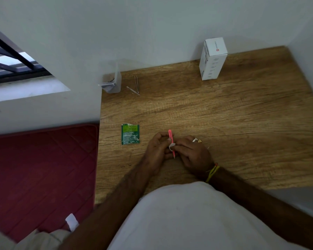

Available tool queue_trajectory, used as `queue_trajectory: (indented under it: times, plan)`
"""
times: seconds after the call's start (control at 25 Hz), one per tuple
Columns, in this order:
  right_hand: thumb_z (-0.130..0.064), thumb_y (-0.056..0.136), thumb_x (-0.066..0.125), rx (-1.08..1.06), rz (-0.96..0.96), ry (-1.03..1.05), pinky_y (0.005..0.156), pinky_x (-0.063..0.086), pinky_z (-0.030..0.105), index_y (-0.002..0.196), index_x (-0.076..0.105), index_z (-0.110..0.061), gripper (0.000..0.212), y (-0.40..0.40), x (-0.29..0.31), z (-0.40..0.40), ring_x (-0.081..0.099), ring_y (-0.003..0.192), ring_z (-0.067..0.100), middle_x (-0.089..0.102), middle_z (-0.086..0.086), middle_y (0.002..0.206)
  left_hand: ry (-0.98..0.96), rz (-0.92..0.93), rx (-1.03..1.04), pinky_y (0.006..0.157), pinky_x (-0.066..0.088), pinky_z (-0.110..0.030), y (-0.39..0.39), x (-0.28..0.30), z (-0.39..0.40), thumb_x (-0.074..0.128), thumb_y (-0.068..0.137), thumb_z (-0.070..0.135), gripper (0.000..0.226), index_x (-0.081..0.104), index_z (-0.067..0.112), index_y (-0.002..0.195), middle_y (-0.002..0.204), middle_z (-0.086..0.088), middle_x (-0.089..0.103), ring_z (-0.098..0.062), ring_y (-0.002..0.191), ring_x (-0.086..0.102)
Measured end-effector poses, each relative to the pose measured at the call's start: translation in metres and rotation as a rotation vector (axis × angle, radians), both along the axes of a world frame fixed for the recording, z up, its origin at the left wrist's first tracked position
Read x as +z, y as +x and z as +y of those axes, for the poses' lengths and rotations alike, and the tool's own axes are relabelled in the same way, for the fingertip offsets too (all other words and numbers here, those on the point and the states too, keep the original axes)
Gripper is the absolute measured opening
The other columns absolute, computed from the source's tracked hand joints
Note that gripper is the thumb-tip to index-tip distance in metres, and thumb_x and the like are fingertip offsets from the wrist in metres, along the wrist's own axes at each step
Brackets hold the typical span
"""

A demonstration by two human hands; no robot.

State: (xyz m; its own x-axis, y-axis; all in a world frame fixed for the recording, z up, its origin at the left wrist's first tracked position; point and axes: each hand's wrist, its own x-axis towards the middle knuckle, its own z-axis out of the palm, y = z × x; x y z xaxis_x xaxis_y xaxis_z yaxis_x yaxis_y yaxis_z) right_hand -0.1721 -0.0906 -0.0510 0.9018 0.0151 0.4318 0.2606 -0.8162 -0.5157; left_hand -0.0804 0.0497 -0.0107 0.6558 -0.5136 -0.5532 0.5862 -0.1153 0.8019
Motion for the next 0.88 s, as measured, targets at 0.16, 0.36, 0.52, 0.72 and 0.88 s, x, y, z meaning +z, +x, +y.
queue_trajectory:
  times: [0.16,0.36,0.52,0.72,0.88]
  plan:
    - [-0.010,0.094,0.054,-0.007,-0.013,0.024,0.077,0.051,0.040,0.110,0.073,-0.007,0.024,-0.0017,0.0039,0.0003,0.061,0.094,0.026,0.069,0.006,0.108,-0.003,0.027,0.023,0.066,0.061,-0.032,0.0003,0.0038,-0.0022,0.049,0.102,0.006,0.014,0.059,0.014,0.108,0.093,-0.005,0.077,-0.016,0.077,0.073]
    - [-0.016,0.097,0.053,0.020,-0.038,-0.020,0.076,0.050,0.036,0.105,0.074,-0.007,0.025,-0.0055,0.0056,0.0032,0.061,0.093,0.024,0.071,0.006,0.103,-0.022,0.037,0.036,0.075,0.060,-0.037,-0.0003,0.0051,-0.0007,0.049,0.102,0.008,0.018,0.056,0.007,0.119,0.109,-0.014,0.074,-0.022,0.092,0.073]
    - [-0.012,0.094,0.057,0.068,-0.025,-0.036,0.080,0.047,0.033,0.107,0.074,-0.007,0.021,-0.0071,0.0035,0.0030,0.061,0.093,0.024,0.070,0.007,0.105,-0.022,0.039,0.052,0.075,0.060,-0.037,-0.0008,0.0019,-0.0020,0.050,0.102,0.008,0.026,0.051,-0.001,0.127,0.115,-0.019,0.072,-0.028,0.100,0.071]
    - [-0.003,0.089,0.065,0.091,-0.036,-0.015,0.077,0.051,0.039,0.107,0.074,-0.006,0.020,-0.0097,0.0036,0.0002,0.063,0.093,0.026,0.070,0.007,0.106,-0.021,0.053,0.087,0.077,0.059,-0.039,-0.0007,0.0014,-0.0036,0.049,0.103,0.009,0.028,0.050,-0.001,0.128,0.114,-0.019,0.072,-0.032,0.104,0.070]
    - [-0.006,0.091,0.061,0.077,-0.031,0.023,0.077,0.051,0.038,0.108,0.073,-0.008,0.022,-0.0096,0.0041,-0.0016,0.063,0.093,0.024,0.070,0.006,0.108,-0.032,0.069,0.123,0.074,0.061,-0.037,0.0003,0.0036,-0.0053,0.048,0.103,0.009,0.026,0.049,0.001,0.127,0.112,-0.019,0.073,-0.030,0.099,0.072]
